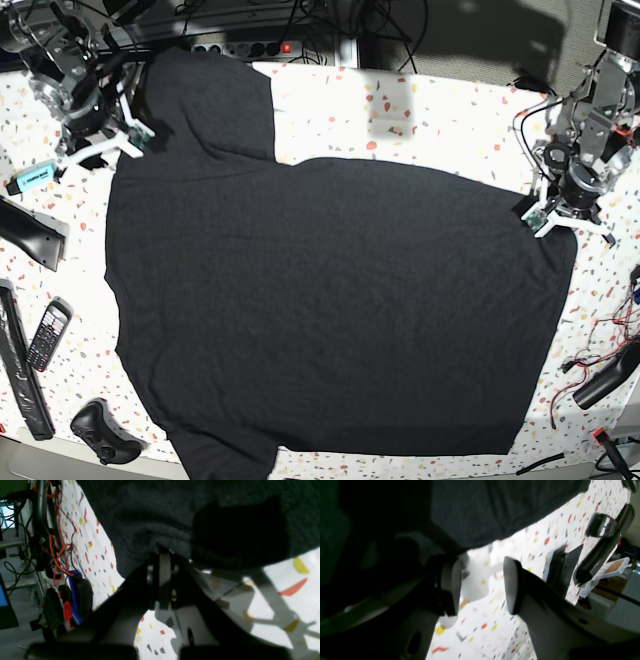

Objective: Fold the T-shirt properly
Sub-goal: 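Lower the right gripper and grasp the shirt shoulder edge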

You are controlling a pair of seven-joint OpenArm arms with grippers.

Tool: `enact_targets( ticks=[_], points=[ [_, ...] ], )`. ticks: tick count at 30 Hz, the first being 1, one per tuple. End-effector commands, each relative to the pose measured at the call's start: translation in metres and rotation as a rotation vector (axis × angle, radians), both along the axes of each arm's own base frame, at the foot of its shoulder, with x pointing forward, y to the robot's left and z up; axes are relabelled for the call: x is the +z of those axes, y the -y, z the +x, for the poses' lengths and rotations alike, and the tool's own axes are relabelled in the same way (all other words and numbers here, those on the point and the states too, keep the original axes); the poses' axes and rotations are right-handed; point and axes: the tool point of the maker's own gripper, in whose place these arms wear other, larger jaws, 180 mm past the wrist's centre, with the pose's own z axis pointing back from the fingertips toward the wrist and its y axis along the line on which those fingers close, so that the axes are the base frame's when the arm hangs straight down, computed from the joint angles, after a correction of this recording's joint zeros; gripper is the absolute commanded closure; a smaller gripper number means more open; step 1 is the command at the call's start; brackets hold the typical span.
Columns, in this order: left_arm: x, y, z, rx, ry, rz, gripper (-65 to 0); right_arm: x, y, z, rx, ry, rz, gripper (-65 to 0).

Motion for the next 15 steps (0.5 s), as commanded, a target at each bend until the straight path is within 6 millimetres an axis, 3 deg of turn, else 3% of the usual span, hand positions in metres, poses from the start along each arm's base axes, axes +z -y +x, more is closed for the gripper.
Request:
enact_targets(
  ticks=[1,12,15],
  points=[
    [-0.009,0.013,-0.012,-0.033,-0.061,-0.05,0.0,0.009,-0.004,0.012,0.014,0.03,0.022,-25.8],
    [-0.008,0.013,-0.011,-0.033,-0.058,-0.051,0.0,0.014,-0.021,0.029,0.024,0.06,0.098,-25.8],
    [-0.008,0.013,-0.011,-0.032,-0.059,-0.05,0.0,0.015,-0.034,0.039,0.004,0.077,0.16,-25.9]
  ],
)
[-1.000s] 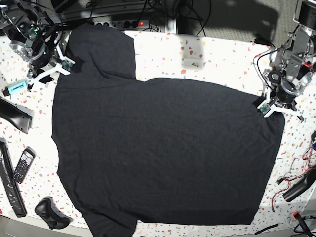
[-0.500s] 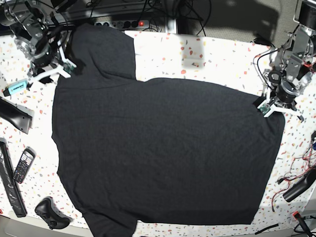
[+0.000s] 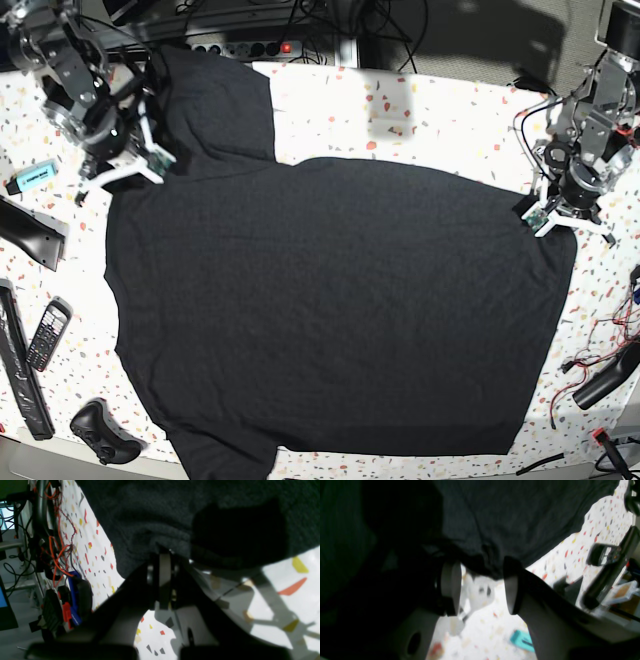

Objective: Fold the T-shirt properly
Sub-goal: 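Lower the right gripper and grasp the shirt shoulder edge, then lift and pull the shirt with both grippers away from the robot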

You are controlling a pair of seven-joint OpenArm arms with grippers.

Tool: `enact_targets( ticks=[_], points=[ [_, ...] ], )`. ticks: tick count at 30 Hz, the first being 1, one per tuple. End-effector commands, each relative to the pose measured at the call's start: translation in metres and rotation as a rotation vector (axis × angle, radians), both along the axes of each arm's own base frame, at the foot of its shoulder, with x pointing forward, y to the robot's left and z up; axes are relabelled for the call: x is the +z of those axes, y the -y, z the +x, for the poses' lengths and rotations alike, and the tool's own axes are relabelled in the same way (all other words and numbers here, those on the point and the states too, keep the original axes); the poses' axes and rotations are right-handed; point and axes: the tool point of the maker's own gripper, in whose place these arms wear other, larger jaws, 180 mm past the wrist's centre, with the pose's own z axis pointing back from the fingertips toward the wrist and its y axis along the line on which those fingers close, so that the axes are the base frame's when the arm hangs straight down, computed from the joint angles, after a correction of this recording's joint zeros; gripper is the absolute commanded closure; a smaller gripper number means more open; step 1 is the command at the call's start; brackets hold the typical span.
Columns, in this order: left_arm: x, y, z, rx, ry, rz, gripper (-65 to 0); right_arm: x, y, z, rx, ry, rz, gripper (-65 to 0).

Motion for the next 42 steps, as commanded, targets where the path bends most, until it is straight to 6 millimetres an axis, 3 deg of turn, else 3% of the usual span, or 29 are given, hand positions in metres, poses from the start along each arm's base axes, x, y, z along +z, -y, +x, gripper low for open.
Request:
enact_targets(
  ticks=[1,13,19,20,27,33,42],
  points=[
    [-0.009,0.012,-0.012,-0.031,-0.061,-0.048,0.0,0.007,-0.003,0.009,0.019,0.016,0.016,-26.1],
    [-0.009,0.012,-0.012,-0.03,-0.061,-0.046,0.0,-0.014,0.014,0.002,0.021,-0.109,-0.027,-25.1],
    [-0.009,0.012,-0.012,-0.03,-0.062,-0.047,0.0,-0.007,0.011,0.013,-0.005,-0.077,0.012,-0.9],
    [-0.009,0.012,-0.012,-0.03,-0.061,-0.047,0.0,-0.005,0.01,0.016,-0.02,-0.064,0.029,0.0],
    [-0.008,0.02,-0.015,0.009,-0.071,-0.145,0.0,0.013,0.013,0.03,-0.041,0.008,0.041,0.0],
    [0.003,0.005,-0.033,0.045,-0.067,-0.178,0.0,0.036,0.037,0.016,-0.069,-0.027,0.03,0.0],
    [0.048,-0.012,-0.062,0.191,0.026,-0.336,0.0,0.066,0.047,-0.025,-0.143,-0.026,0.119,0.0]
  ],
)
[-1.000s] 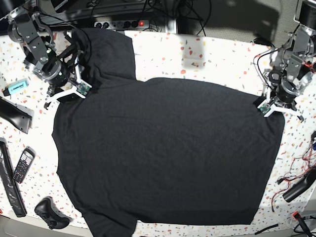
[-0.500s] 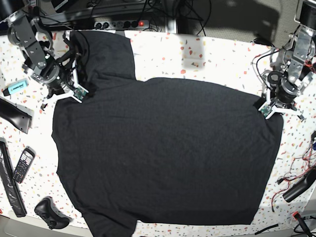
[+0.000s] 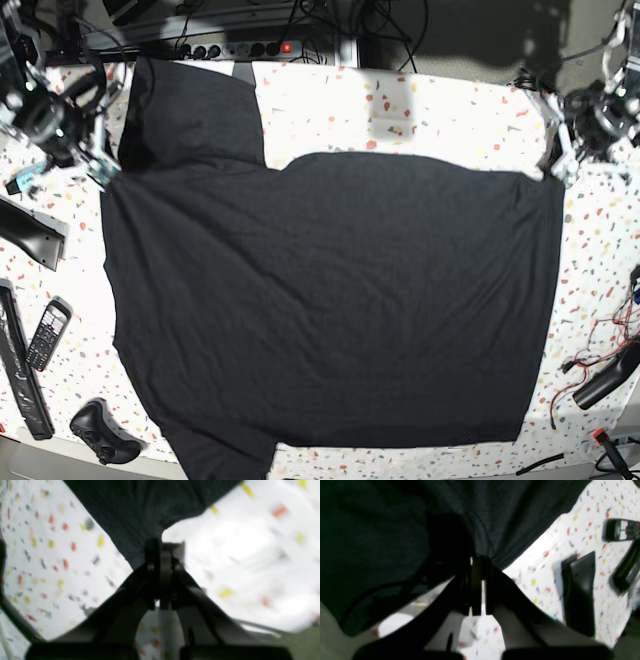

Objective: Fold the T-shirt properly
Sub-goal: 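Lift and pull the shirt with both grippers away from the robot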

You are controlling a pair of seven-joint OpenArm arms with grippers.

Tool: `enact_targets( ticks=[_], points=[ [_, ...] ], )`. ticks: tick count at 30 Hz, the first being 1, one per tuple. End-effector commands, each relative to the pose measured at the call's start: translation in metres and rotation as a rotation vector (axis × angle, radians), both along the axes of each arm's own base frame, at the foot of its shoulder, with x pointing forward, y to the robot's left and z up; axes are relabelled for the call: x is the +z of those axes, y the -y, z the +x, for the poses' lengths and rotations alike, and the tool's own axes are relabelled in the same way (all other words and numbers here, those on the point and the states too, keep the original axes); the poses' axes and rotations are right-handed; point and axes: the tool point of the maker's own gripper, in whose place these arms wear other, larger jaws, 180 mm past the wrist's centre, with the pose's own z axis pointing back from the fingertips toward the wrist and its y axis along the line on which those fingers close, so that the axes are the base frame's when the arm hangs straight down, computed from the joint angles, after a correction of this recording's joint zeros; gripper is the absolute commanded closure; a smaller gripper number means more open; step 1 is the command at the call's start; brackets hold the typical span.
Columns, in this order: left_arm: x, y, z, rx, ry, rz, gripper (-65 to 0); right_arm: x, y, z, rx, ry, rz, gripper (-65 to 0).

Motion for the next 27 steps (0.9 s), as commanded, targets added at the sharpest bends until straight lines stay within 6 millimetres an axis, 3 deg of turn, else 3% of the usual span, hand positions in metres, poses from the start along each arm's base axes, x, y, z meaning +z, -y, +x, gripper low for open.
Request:
enact_targets(
  ticks=[1,12,18,23,27],
  points=[
    [0.014,-0.004,0.005,0.009,0.037,0.001,0.0,0.012,0.001,0.002,0.006,0.024,0.004,0.0],
    [0.053,-0.02,-0.022,0.132,0.1,-0.062,0.0,0.022,-0.017,-0.062,-0.036,-0.04,0.107,0.0],
    [0.056,-0.03,-0.039,0.147,0.058,-0.062,0.0,0.023,-0.025,-0.083,-0.04,-0.079,0.115,0.0],
    [0.057,-0.039,-0.046,0.159,0.043,-0.047,0.0,0.022,-0.029,-0.09,-0.024,-0.102,0.113,0.0],
    [0.069,-0.034,-0.033,0.14,0.118,-0.083,0.0,0.031,-0.032,-0.071,-0.016,-0.04,0.126,0.0]
  ],
)
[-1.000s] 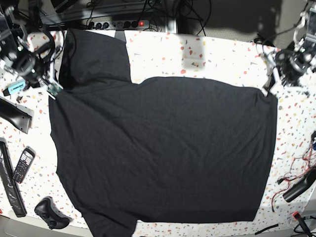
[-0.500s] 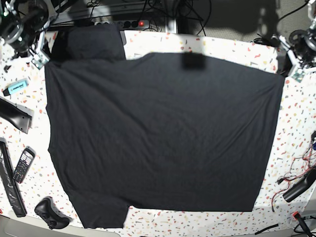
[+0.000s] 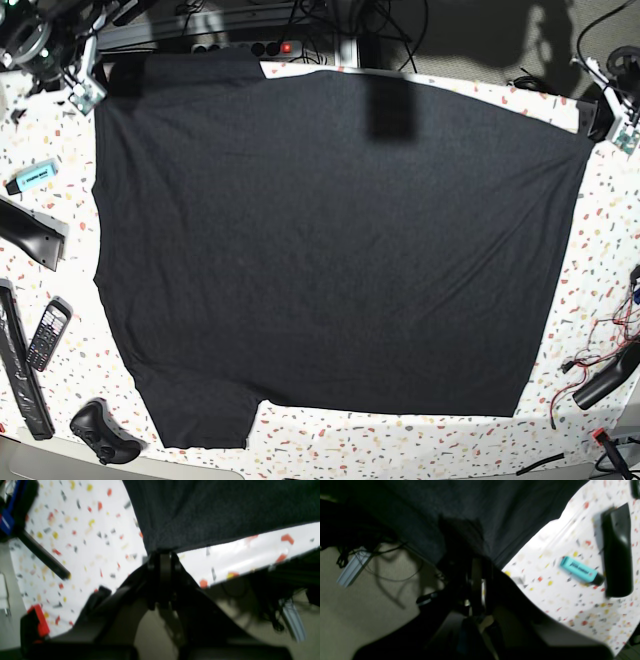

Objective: Fold the T-shirt properly
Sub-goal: 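Lift and pull the shirt with both grippers away from the robot, then lay the shirt down and release both grippers from the shoulder edges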

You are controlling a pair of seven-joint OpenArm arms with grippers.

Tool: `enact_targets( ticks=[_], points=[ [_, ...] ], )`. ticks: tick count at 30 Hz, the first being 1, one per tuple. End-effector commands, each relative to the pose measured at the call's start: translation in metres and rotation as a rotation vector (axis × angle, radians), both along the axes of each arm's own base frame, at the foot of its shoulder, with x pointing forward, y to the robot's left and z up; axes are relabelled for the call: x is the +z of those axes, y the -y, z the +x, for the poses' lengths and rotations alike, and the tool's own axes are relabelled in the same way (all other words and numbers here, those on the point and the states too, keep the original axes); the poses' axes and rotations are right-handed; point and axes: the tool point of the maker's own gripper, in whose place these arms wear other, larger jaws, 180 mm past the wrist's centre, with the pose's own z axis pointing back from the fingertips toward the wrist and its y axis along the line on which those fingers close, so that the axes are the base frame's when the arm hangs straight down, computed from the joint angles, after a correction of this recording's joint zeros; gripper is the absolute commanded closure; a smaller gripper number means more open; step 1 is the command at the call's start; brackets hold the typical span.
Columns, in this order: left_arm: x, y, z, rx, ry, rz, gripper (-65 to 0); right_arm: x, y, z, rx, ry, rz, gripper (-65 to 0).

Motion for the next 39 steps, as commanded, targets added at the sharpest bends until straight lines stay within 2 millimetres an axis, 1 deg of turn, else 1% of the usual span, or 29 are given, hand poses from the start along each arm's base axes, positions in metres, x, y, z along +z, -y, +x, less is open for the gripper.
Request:
enact_targets(
  ticks=[1,5,9,11,14,17,20,23,27,30,33,37,39],
  points=[
    [0.017,-0.001,0.014,-0.01,0.069,-0.001,0.0,0.013,-0.006,0.015,0.02,0.058,0.021,0.0],
    [0.029,-0.004,0.036,-0.001,0.116,0.011,0.0,0.031,-0.012,0.047,-0.005,0.148,0.09,0.0],
    [0.038,-0.002,0.054,0.012,0.17,-0.005,0.0,0.038,0.004,0.074,-0.05,0.216,0.086,0.0],
    [0.037,-0.002,0.06,0.032,0.185,-0.025,0.0,0.039,0.012,0.086,-0.084,0.238,0.113,0.0],
    [0.03,-0.001,0.072,0.059,0.192,-0.06,0.0,0.042,0.023,0.104,-0.128,0.274,0.142,0.0],
    [0.025,-0.002,0.088,0.072,0.196,-0.084,0.0,0.047,0.036,0.121,-0.164,0.313,0.148,0.0],
    [0.021,0.001,0.105,0.074,0.2,-0.107,0.0,0.051,0.042,0.137,-0.195,0.34,0.186,0.0],
    [0.013,0.007,0.119,0.062,0.188,-0.118,0.0,0.047,0.046,0.15,-0.214,0.341,0.205,0.0],
    [-0.001,0.009,0.136,0.058,0.158,-0.093,0.0,0.029,0.049,0.164,-0.231,0.306,0.214,0.0],
    [-0.004,0.008,0.151,0.083,0.161,-0.089,0.0,0.019,0.052,0.178,-0.247,0.288,0.224,0.0],
    [0.0,0.009,0.165,0.08,0.175,-0.096,0.0,0.016,0.057,0.191,-0.27,0.284,0.235,0.0],
    [0.018,0.01,0.184,0.076,0.226,-0.099,0.0,0.017,0.064,0.204,-0.308,0.296,0.257,0.0],
    [0.026,0.005,0.193,0.08,0.253,-0.062,0.0,0.014,0.066,0.208,-0.327,0.296,0.277,0.0]
  ],
)
